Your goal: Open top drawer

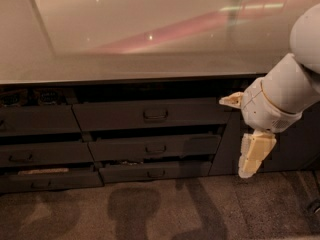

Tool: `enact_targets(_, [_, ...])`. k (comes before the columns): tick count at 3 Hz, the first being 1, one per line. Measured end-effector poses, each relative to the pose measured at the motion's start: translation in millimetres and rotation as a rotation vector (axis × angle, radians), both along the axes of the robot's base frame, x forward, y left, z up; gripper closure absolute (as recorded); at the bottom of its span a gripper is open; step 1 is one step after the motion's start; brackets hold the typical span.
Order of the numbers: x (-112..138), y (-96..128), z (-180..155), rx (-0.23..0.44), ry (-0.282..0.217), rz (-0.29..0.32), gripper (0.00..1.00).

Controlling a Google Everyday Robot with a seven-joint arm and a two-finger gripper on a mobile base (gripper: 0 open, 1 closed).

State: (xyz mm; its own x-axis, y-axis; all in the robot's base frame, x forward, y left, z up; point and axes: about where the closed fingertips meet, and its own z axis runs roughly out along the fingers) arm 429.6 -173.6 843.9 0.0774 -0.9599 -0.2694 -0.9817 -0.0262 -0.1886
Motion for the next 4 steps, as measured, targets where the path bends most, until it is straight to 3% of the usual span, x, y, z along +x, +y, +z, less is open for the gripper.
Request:
enact_targets(1, [43, -17, -50, -0.050, -0.046, 0.027, 0.00])
enact_targets(2, [43, -17, -50, -0.051, -0.046, 0.027, 0.00])
enact_targets(3, [60, -26, -54, -0.067, -0.033, -0.004, 0.00])
enact_targets(4, [105, -55, -58, -0.078, 0.016, -0.038, 0.00])
